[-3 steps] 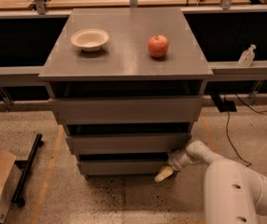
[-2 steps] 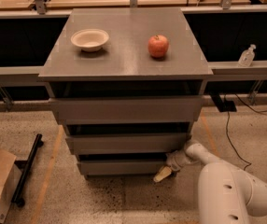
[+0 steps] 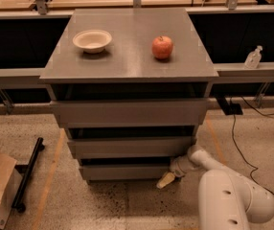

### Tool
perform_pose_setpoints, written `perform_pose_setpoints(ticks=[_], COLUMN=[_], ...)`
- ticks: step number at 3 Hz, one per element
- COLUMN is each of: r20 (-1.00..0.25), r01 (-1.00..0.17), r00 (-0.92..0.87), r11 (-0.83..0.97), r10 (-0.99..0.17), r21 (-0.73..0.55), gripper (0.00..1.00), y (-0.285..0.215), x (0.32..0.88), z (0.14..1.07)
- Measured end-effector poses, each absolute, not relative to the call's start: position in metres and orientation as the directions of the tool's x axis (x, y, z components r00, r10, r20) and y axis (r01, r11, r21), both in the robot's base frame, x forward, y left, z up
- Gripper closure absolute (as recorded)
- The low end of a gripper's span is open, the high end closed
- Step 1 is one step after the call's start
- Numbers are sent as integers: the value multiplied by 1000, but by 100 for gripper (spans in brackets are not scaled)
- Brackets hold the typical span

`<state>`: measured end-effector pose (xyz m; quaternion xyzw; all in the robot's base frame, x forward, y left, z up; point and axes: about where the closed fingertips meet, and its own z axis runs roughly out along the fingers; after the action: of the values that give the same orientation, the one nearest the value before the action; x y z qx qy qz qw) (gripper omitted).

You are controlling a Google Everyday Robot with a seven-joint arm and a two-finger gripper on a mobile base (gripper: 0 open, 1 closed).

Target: Open bottom drawer

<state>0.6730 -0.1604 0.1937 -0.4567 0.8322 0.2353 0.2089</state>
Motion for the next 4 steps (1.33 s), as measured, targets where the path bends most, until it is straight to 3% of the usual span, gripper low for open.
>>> perform_pose_setpoints(ticks=[1,2,4], r20=[-545,-502,-453], r01=[-854,-803,-797], r00=[-508,-583,-603], r11=[471,550,469], r10=[-666,-639,-657], r21=[221,231,381], gripper=[0,0,41], y=[-159,-190,-149], x=[658,638,554], z=[195,237,267])
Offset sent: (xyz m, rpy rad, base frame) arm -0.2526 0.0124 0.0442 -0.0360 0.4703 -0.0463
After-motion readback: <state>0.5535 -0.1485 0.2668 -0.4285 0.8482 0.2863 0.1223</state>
